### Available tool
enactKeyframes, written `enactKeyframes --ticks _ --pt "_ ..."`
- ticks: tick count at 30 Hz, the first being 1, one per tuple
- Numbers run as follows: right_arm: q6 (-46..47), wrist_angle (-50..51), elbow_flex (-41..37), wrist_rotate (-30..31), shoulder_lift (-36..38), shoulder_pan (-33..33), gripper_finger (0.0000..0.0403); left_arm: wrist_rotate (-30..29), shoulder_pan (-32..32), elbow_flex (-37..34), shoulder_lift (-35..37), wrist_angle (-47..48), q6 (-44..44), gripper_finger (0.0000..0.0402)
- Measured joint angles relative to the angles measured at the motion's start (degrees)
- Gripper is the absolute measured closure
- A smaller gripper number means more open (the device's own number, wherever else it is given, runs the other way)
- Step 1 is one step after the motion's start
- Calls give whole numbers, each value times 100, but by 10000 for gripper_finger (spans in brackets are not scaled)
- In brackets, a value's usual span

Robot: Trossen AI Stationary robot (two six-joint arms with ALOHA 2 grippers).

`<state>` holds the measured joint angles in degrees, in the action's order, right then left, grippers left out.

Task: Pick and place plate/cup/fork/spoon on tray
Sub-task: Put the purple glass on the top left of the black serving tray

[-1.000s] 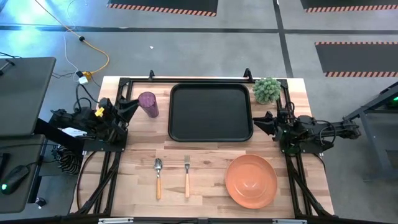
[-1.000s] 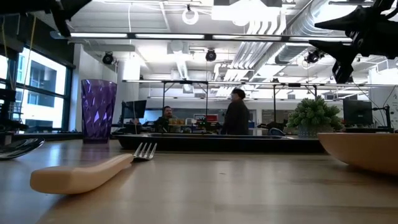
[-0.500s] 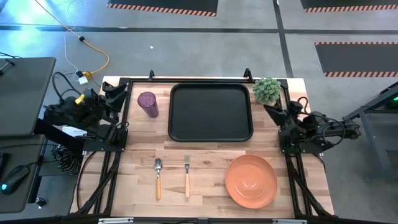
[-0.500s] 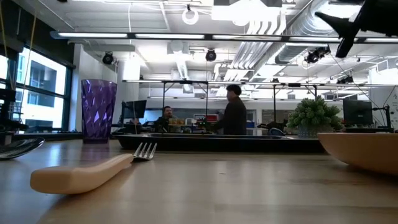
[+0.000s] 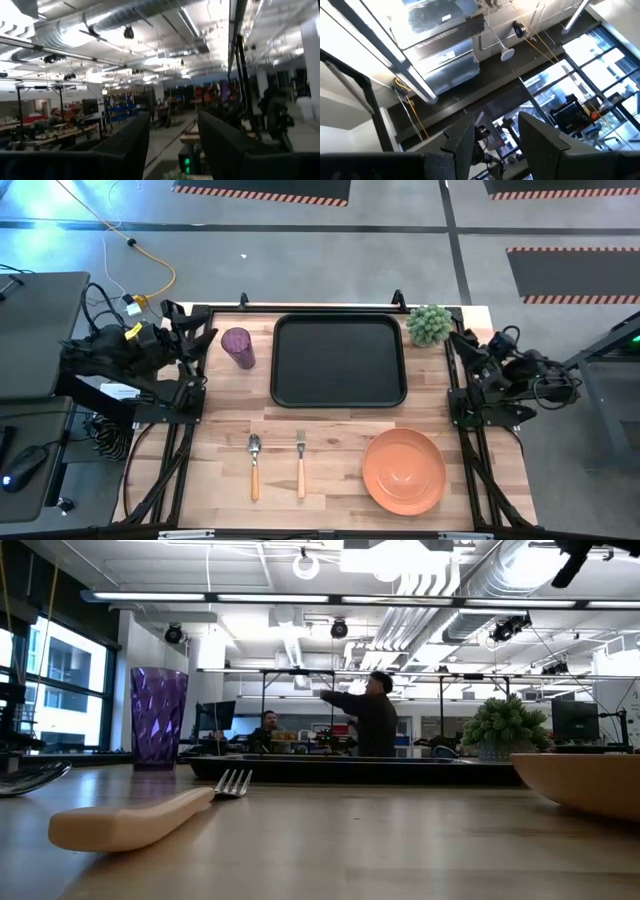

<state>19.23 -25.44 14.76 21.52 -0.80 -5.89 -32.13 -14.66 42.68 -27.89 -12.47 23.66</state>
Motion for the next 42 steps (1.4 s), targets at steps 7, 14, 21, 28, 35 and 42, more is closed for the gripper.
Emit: enactKeyframes --ticks 7,14,21,28,35,42 --pt "-23 893 536 -30 -2 1 258 -611 36 1046 -632 1484 -193 245" --pt "-23 1047 619 -29 -35 0 258 -866 618 1845 -1201 3516 -1131 245" --pt "-20 1074 619 -28 -300 2 258 -166 1620 2019 -1718 4990 -2110 245" --pt "27 1088 619 -26 -613 1 258 1043 2647 2022 -2116 5540 -2580 245" --pt "450 1114 619 -24 -782 0 258 1889 3437 2022 -2442 6135 -3395 245" --pt "629 1168 619 -24 -869 2 258 2009 3825 2022 -2906 6887 -3896 245"
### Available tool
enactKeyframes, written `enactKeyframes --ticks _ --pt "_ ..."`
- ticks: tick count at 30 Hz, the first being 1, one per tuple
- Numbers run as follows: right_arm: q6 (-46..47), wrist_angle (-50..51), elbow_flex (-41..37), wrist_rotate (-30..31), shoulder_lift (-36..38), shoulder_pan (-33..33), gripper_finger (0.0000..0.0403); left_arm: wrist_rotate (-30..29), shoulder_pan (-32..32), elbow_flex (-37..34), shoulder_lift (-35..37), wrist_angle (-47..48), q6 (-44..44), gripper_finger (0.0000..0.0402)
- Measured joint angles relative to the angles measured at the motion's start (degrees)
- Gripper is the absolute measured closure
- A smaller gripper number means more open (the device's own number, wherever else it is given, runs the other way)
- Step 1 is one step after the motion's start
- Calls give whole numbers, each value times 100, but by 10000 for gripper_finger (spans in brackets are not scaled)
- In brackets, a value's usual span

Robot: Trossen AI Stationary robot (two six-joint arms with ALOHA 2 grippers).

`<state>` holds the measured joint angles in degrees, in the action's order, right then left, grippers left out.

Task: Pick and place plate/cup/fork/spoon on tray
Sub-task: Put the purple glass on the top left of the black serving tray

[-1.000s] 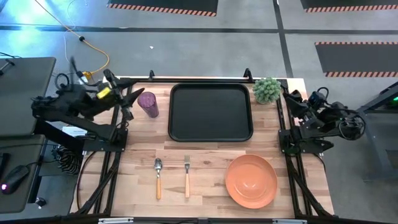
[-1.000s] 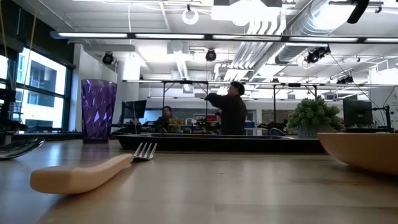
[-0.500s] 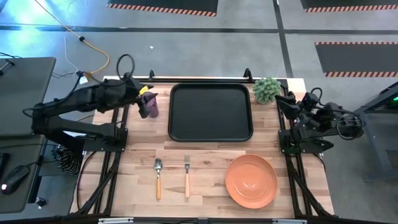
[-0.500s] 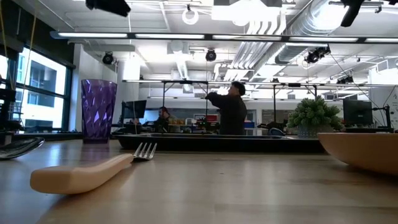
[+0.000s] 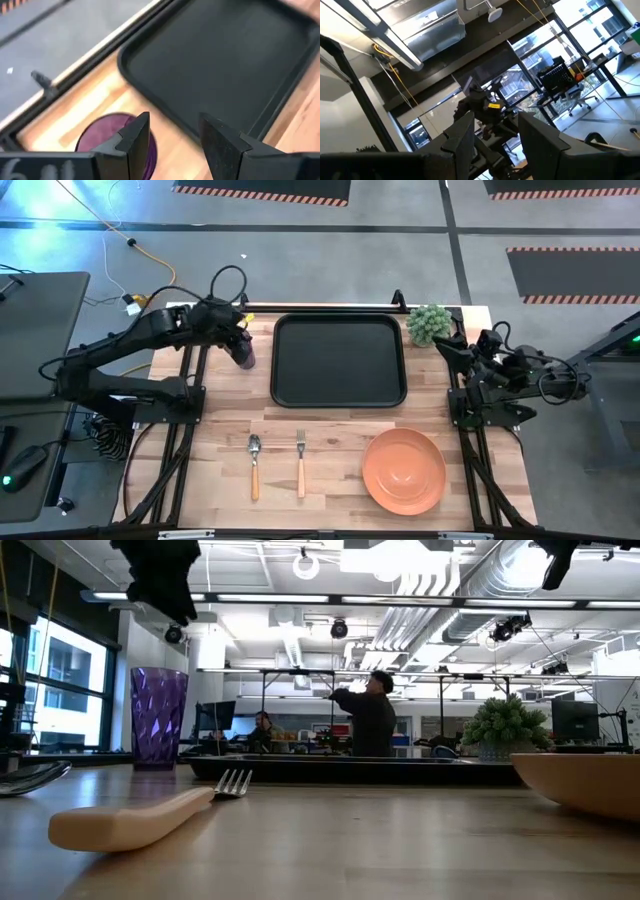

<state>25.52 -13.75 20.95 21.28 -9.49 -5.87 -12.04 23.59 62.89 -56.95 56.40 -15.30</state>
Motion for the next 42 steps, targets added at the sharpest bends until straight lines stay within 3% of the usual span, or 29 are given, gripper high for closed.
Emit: enactKeyframes --ticks 6,24,42 --pt "-2 87 0 7 2 -2 258 405 175 0 -388 118 -213 245" --pt "-4 160 0 31 2 -1 258 319 466 0 -1026 551 -1459 245" --pt "-48 312 0 125 3 -1 258 289 409 -7 -1470 1091 -1120 245"
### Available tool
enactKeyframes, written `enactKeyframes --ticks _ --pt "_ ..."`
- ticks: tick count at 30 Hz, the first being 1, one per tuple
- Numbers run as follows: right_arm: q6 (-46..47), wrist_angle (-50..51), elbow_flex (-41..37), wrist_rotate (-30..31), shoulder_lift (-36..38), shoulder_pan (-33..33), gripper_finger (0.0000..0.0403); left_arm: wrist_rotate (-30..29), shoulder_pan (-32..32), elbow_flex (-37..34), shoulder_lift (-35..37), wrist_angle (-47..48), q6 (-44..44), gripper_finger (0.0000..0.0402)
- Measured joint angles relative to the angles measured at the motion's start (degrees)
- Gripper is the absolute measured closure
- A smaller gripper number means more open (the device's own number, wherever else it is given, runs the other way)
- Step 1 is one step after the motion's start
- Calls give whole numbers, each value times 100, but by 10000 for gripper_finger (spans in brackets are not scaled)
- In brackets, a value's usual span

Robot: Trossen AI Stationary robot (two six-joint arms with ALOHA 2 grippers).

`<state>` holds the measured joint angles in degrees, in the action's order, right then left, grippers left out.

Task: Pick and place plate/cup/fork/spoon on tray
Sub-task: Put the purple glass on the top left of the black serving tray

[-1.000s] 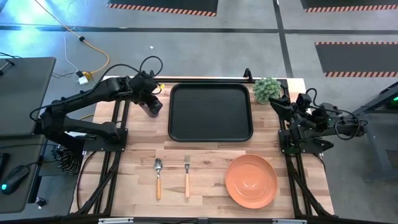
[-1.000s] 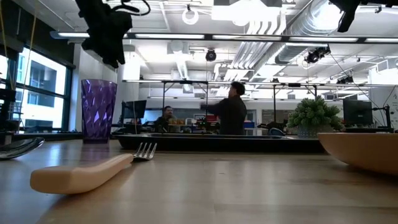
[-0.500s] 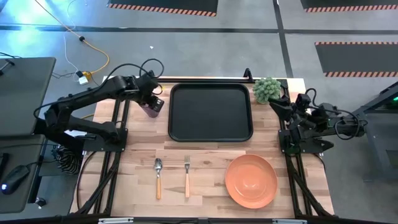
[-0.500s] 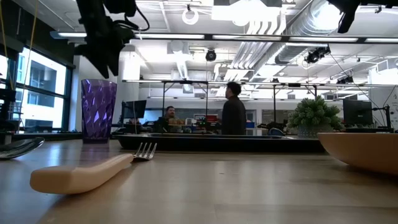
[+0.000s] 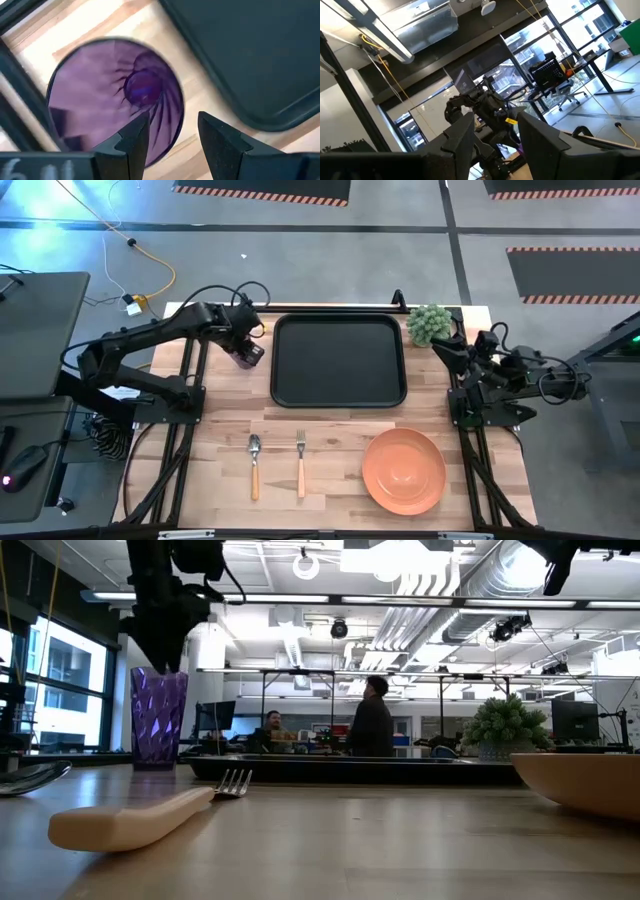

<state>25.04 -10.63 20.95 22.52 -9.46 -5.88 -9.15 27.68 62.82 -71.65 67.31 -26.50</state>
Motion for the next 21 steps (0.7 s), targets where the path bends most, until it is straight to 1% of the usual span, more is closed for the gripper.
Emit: enactKeyframes --ticks 3,14,21 --pt "0 60 0 0 1 -1 258 -7 0 -78 -20 54 144 245" --pt "-2 57 0 2 1 -1 258 -61 0 -128 -18 43 164 247" --pt "-1 59 0 2 1 0 258 -60 9 -128 -210 2 309 279"
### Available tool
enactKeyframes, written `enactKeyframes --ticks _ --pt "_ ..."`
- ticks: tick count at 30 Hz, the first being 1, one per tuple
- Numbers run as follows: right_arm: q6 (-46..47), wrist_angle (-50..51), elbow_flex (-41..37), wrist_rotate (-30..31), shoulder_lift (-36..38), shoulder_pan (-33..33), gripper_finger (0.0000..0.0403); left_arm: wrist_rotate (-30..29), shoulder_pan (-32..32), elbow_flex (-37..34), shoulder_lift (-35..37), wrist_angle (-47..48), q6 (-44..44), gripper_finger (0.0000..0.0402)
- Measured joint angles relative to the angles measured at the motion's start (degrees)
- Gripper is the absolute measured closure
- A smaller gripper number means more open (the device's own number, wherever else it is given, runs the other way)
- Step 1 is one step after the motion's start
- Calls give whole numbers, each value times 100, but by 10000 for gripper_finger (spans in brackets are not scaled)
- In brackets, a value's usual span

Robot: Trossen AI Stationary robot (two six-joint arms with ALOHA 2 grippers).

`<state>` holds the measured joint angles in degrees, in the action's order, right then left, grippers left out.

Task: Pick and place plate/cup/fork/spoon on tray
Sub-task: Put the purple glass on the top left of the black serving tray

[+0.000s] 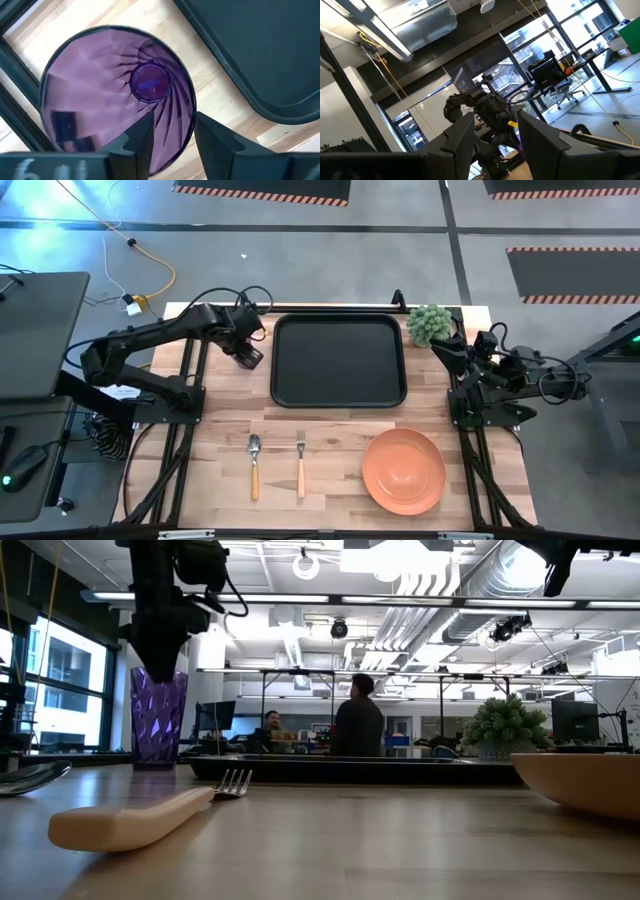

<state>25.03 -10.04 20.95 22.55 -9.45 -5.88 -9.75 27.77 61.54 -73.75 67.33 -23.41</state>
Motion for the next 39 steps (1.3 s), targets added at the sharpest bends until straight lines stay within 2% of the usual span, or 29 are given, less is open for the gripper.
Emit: enactKeyframes --ticks 7,14,26,34,39 --pt "-1 2 0 0 0 -1 258 -85 -4 0 -88 1 12 323" --pt "1 9 0 0 0 -1 258 -87 -4 0 -88 10 285 393" --pt "-1 15 0 2 0 -1 258 -88 -13 142 -86 85 559 396" --pt "-1 15 0 22 0 -1 258 -88 -221 900 -84 180 871 398" --pt "-2 15 0 238 0 -1 258 -88 -388 1514 -84 149 1313 398"
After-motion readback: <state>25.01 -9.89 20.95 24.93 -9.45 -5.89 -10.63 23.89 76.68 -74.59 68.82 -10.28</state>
